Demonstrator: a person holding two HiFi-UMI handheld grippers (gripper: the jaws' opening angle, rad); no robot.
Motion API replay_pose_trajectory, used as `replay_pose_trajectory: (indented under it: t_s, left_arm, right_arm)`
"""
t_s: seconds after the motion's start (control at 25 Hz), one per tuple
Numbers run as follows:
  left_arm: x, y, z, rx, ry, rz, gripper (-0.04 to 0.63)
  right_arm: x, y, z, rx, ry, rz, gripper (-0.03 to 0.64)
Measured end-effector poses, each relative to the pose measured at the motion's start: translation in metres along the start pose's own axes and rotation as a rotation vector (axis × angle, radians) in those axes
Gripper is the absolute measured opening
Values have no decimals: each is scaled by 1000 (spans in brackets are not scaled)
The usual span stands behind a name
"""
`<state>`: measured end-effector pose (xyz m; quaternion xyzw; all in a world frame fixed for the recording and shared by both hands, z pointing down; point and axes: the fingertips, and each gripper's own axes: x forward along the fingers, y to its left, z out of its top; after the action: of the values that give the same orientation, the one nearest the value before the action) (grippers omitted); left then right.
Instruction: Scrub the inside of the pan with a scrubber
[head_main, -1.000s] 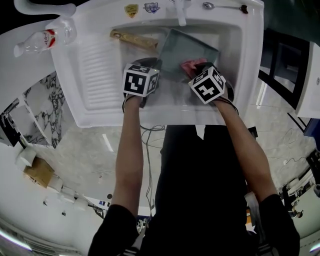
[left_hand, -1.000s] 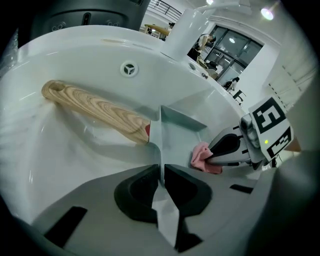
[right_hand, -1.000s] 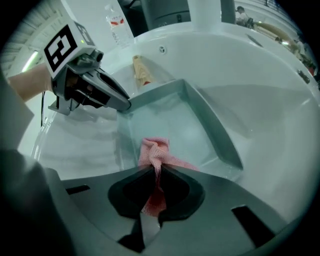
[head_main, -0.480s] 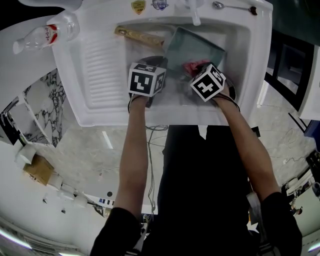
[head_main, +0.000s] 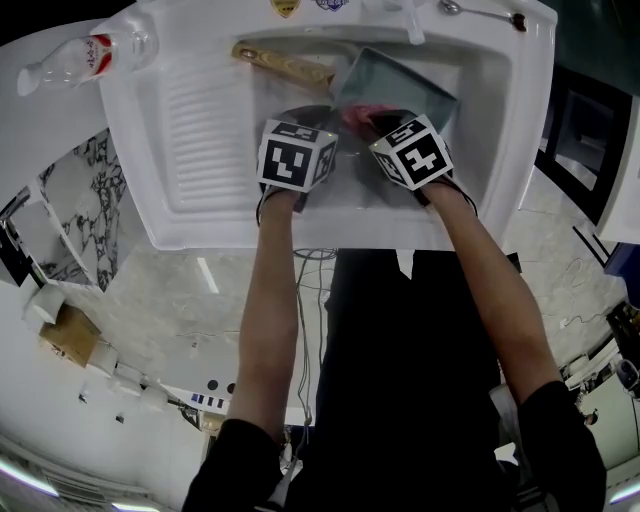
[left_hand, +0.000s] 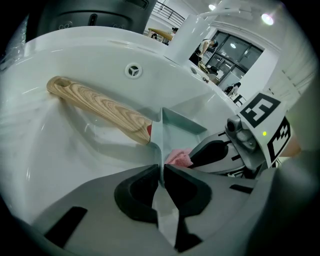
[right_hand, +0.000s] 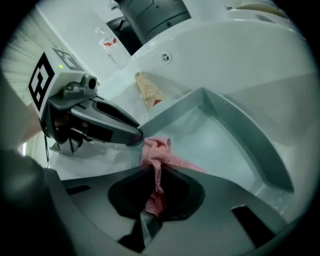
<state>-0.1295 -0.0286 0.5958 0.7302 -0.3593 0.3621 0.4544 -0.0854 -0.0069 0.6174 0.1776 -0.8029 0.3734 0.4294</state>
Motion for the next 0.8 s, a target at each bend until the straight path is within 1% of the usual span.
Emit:
replay_pose_trajectory:
  t_s: [0.24, 0.44, 0.56, 0.68, 0.8]
  left_arm:
    - [0, 0, 0, 5, 3, -10, 61]
    - [-1, 0, -1, 30, 6, 7, 61]
    - [0, 0, 0, 41, 4, 13, 61]
    - [0, 0, 0, 44, 3, 11, 61]
    - [0, 1, 0, 52, 0, 6, 61]
  right_arm:
    - [12, 11, 27, 8, -62, 37, 48]
    - [17, 15, 39, -27, -95, 38, 44]
    - [15, 9, 44, -35, -130, 27, 44]
    - [12, -1, 50, -18, -164, 3, 44]
    - [8, -15, 58, 33, -198, -13, 44]
